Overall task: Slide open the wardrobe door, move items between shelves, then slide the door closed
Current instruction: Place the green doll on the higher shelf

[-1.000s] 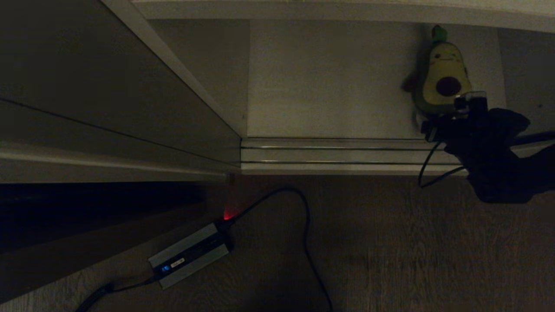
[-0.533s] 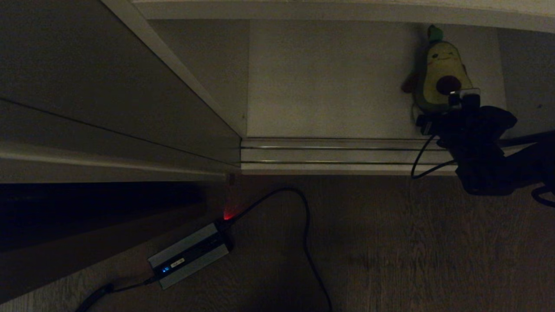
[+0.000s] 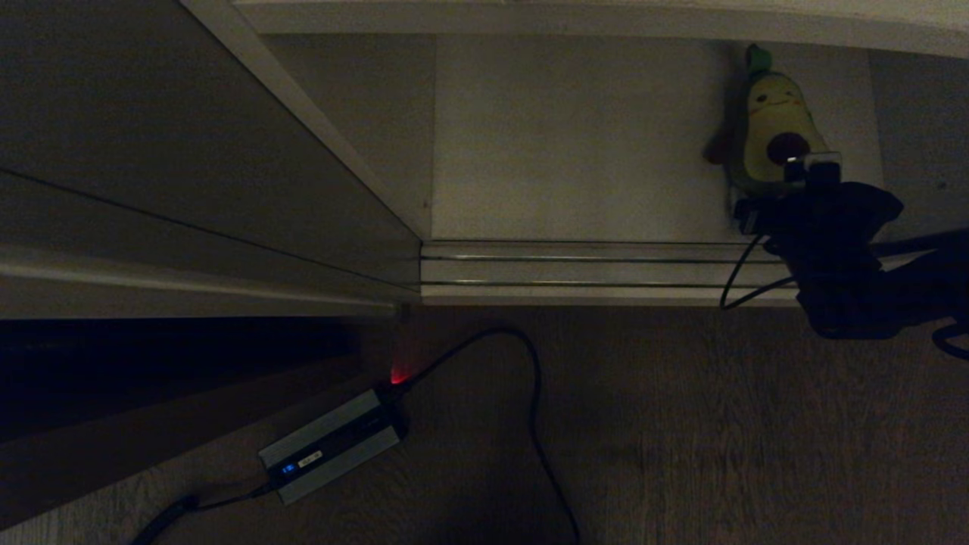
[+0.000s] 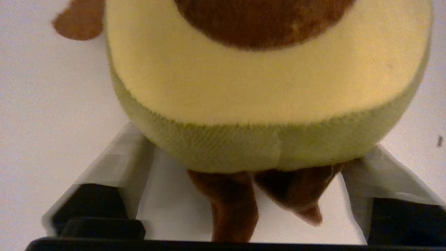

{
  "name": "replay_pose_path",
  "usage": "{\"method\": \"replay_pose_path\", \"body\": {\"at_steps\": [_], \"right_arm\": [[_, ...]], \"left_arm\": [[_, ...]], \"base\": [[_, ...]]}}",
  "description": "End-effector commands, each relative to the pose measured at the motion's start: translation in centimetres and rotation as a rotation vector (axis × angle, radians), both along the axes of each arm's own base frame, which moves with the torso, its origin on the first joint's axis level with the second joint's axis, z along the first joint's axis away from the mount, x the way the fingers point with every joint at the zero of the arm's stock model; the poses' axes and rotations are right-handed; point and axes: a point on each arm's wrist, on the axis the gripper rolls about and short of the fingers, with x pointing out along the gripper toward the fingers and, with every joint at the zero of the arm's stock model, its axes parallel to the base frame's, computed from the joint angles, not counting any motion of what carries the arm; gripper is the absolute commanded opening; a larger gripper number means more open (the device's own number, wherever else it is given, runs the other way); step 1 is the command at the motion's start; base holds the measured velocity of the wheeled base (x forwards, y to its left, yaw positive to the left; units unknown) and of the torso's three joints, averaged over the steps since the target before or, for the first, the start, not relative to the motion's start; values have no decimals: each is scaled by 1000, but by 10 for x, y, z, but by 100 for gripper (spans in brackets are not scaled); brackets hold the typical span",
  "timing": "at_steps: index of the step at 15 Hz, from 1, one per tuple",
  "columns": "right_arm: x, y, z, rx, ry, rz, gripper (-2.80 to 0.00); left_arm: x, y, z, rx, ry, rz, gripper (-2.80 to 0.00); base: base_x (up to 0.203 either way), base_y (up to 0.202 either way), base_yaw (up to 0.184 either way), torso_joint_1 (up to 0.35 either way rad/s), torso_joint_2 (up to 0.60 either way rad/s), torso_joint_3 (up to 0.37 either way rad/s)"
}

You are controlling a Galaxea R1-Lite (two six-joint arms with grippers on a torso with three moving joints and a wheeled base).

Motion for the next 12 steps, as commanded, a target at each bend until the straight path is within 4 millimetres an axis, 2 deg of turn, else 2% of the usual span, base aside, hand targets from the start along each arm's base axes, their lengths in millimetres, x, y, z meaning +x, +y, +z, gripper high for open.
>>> {"method": "replay_pose_path", "body": {"at_steps": [1,6,12], "right_arm": [[-3,0,5,-3,-16,0,-280],[-9,1,-2,-2,20,15,-280],[-29,4,7,-15,36,63,-280]], "left_arm": [[0,0,0,0,0,0,-280],[0,0,0,0,0,0,-280],[0,0,0,0,0,0,-280]], "base": [[0,0,0,0,0,0],[0,0,0,0,0,0],[0,0,0,0,0,0]]}}
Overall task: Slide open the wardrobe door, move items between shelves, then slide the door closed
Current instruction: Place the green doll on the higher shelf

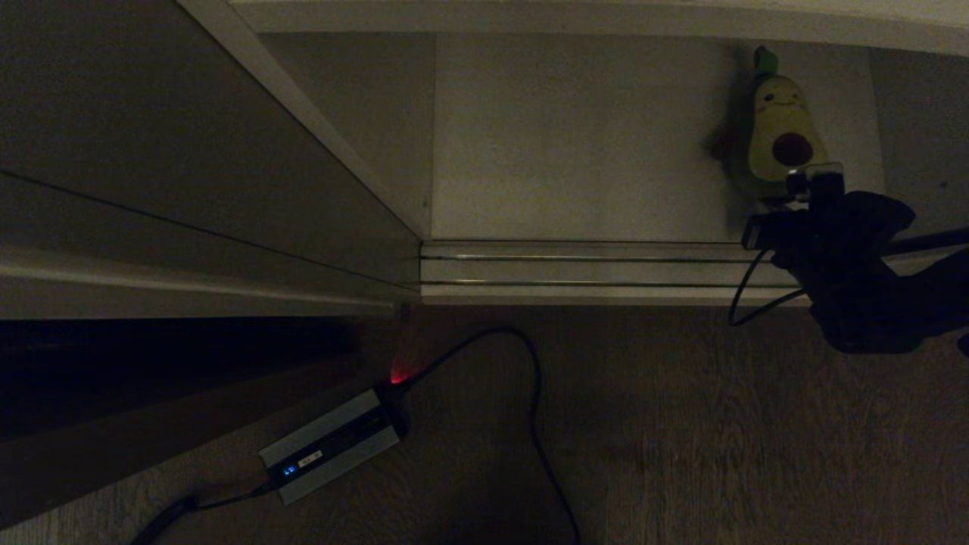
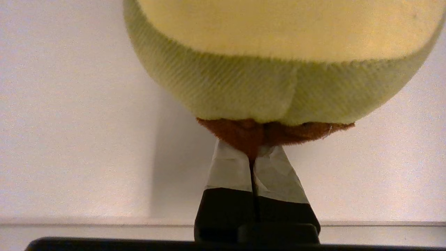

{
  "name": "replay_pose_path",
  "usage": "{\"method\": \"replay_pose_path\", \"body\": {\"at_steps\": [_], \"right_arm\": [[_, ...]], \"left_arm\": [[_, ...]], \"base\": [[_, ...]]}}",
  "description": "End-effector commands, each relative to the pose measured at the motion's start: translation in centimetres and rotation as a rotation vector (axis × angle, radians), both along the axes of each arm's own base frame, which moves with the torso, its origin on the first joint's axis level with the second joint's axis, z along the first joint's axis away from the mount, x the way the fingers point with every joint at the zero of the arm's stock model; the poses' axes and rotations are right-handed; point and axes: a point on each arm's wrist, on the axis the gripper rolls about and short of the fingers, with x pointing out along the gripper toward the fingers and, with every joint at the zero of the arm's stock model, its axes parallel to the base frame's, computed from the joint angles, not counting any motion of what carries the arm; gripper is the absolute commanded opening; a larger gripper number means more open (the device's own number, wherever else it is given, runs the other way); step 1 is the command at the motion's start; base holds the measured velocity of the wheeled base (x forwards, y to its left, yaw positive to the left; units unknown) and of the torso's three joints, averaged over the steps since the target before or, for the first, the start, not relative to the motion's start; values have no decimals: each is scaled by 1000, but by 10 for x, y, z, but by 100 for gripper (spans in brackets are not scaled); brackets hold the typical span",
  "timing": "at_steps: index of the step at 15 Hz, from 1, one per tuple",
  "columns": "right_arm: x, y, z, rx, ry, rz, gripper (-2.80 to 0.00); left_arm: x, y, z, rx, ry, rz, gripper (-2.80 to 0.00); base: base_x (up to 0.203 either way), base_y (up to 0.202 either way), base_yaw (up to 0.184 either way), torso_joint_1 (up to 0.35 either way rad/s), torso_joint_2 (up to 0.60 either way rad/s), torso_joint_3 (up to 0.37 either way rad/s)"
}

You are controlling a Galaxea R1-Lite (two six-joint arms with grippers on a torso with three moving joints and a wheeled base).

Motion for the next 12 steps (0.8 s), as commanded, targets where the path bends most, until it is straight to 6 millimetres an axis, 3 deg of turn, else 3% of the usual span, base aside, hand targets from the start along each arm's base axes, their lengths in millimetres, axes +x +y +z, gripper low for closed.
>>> {"method": "replay_pose_path", "body": {"at_steps": [1,5,12], "right_arm": [[-12,1,13,2,-24,3,-280],[-48,5,28,1,-1,23,-280],[-120,15,36,-4,130,61,-280]], "left_arm": [[0,0,0,1,1,0,-280],[0,0,0,1,1,0,-280],[0,0,0,1,1,0,-280]], "base": [[0,0,0,0,0,0],[0,0,0,0,0,0],[0,0,0,0,0,0]]}}
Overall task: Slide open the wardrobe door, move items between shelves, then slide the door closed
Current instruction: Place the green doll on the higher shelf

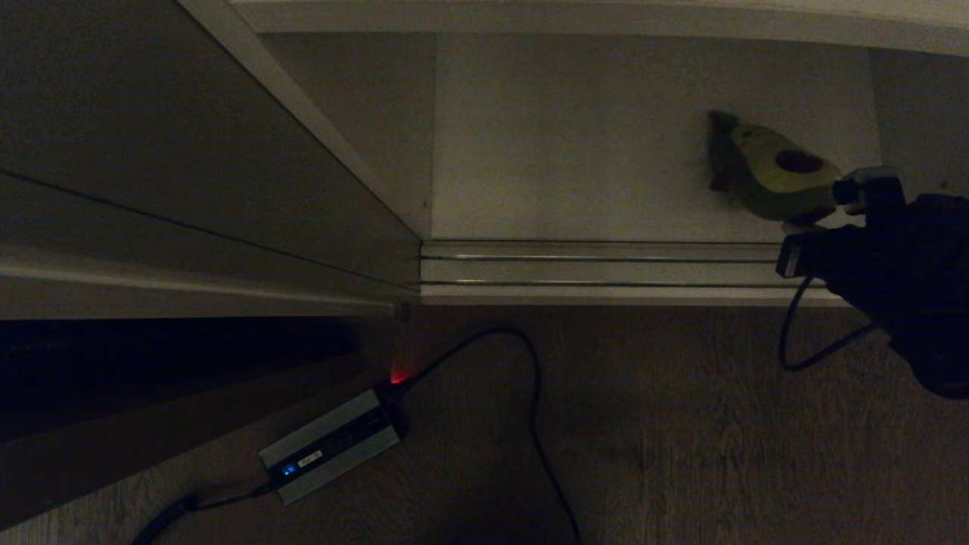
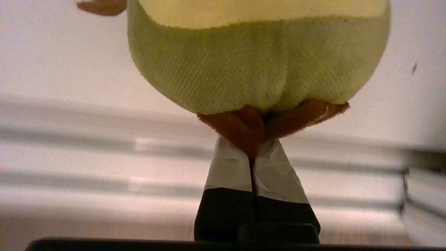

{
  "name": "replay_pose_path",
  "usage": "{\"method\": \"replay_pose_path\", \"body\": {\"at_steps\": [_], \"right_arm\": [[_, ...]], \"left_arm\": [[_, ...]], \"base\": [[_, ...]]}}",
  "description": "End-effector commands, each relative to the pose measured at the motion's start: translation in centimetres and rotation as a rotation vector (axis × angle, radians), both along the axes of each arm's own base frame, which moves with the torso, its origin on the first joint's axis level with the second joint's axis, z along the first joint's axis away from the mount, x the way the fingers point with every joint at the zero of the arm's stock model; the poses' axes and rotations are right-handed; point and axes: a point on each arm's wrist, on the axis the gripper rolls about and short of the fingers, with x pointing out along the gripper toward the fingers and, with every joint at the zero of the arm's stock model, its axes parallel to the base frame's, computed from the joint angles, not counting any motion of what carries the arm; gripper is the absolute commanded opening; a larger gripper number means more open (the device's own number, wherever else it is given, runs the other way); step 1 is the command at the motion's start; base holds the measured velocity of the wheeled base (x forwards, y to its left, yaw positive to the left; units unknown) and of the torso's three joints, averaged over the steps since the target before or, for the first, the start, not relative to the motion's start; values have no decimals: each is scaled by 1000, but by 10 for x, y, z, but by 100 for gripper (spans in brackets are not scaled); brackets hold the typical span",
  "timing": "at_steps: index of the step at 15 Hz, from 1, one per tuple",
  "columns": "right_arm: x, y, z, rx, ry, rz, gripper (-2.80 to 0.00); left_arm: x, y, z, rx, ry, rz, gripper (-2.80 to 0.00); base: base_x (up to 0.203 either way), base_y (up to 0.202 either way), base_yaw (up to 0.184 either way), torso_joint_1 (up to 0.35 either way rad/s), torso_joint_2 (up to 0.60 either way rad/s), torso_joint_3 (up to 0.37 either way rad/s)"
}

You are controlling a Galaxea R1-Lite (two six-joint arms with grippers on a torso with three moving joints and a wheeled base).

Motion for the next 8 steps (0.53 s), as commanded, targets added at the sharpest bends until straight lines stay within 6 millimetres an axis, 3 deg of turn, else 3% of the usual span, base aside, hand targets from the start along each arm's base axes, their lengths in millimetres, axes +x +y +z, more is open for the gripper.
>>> {"method": "replay_pose_path", "body": {"at_steps": [1,5,8], "right_arm": [[-36,3,20,-4,-12,5,-280],[-95,9,28,-2,85,26,-280],[-146,13,19,-10,176,24,-280]], "left_arm": [[0,0,0,0,0,0,-280],[0,0,0,0,0,0,-280],[0,0,0,0,0,0,-280]], "base": [[0,0,0,0,0,0],[0,0,0,0,0,0],[0,0,0,0,0,0]]}}
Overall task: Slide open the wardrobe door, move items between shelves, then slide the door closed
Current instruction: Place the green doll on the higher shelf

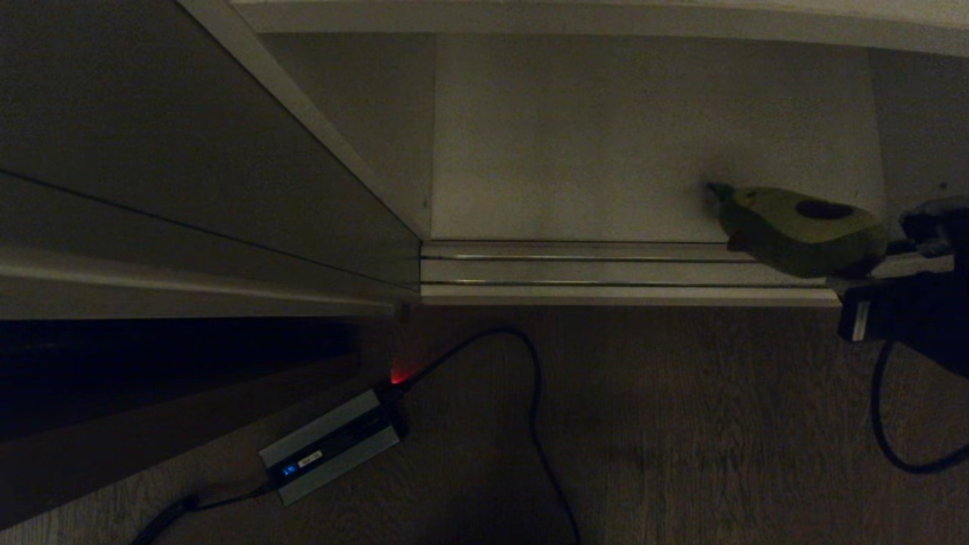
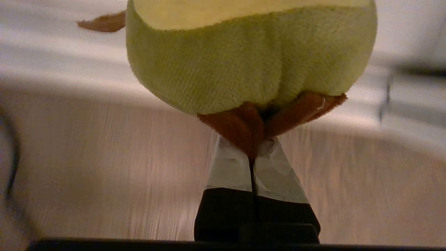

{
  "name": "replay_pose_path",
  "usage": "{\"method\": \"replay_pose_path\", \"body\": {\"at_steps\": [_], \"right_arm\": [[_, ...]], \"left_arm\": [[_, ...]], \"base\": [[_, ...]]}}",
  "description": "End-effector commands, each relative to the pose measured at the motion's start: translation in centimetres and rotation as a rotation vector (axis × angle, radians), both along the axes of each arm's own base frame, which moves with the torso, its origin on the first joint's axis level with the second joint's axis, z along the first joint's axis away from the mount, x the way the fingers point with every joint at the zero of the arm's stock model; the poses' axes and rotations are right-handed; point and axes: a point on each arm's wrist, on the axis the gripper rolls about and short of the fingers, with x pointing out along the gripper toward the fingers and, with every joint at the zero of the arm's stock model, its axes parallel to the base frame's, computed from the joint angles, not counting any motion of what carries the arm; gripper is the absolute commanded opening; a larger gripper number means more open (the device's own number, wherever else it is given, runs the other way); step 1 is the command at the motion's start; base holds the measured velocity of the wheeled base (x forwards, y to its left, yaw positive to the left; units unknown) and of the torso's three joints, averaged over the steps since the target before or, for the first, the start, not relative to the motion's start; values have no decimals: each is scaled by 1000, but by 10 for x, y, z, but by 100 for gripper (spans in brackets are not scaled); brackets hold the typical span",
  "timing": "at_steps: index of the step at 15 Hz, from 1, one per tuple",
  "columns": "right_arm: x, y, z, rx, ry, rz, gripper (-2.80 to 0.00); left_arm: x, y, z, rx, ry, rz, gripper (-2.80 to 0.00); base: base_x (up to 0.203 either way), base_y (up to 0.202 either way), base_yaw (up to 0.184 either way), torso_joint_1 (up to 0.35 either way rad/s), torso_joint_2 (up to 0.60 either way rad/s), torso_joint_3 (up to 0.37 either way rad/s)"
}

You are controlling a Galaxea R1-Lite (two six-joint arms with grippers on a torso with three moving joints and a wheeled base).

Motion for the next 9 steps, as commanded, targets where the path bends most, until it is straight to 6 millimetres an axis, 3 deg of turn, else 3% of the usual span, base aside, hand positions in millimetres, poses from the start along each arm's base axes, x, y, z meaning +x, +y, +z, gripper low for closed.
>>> {"method": "replay_pose_path", "body": {"at_steps": [1,9], "right_arm": [[-51,3,8,-10,-25,-3,-280],[-185,7,-21,-8,148,-62,-280]], "left_arm": [[0,0,0,1,1,0,-280],[0,0,0,1,2,0,-280]], "base": [[0,0,0,0,0,0],[0,0,0,0,0,0]]}}
